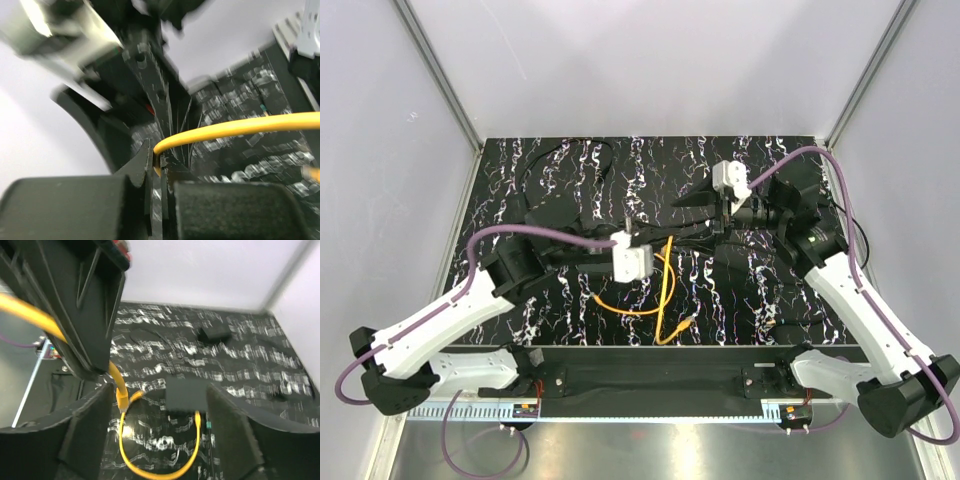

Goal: Insert the plug into the switch port

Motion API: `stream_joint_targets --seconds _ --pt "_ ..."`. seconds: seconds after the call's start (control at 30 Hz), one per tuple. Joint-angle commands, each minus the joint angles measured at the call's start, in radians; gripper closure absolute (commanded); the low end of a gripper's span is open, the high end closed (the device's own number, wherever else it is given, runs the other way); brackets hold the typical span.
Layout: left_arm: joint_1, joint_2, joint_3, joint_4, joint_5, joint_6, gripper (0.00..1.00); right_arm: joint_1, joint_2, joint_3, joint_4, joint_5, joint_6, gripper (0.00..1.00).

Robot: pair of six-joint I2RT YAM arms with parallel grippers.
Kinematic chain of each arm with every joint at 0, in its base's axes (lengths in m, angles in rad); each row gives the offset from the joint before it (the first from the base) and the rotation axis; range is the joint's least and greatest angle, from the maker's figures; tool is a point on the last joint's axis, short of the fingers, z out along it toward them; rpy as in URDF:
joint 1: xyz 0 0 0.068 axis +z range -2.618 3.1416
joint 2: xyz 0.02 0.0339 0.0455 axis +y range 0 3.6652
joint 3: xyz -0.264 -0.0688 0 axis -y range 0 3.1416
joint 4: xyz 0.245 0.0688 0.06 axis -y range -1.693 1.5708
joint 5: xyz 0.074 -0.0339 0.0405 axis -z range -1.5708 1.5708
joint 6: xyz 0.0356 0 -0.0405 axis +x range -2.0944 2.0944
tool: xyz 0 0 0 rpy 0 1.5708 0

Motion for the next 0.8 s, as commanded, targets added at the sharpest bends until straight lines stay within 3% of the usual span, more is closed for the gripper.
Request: stream_joint_targets --seconds 0.0,0.17,0.33,0.43,0.47,0.57,0.77 --pt "-0.003 0.047 0.084 -0.181 -0.187 -0.075 1.00 -0.001 -0.012 0.077 -0.247 0.177 -0.082 0.18" --pt "-0.005 0.125 0.139 -0.422 -0.433 -0.136 1.00 -0.090 -0.046 0.125 -0.502 0.199 -0.082 0.18" --pt "-0.006 0.191 0.135 -0.443 -0.628 -0.220 1.00 -0.150 0.020 0.192 -0.636 0.078 0.047 0.25" --pt "-0.006 0.207 0.121 -0.414 -0.720 -0.242 1.00 -0.153 0.061 0.192 -0.609 -0.023 0.229 0.26" --pt "-0.008 0.207 0.120 -0.398 -0.740 -0.245 1.00 -0.154 0.066 0.165 -0.542 -0.048 0.347 0.26" --pt "-0.010 0.218 0.129 -0.398 -0.752 -0.248 1.00 -0.153 0.088 0.110 -0.428 -0.097 0.489 0.30" --pt "-0.010 0.233 0.142 -0.389 -0.740 -0.243 1.00 -0.124 0.154 0.088 -0.363 -0.071 0.544 0.32"
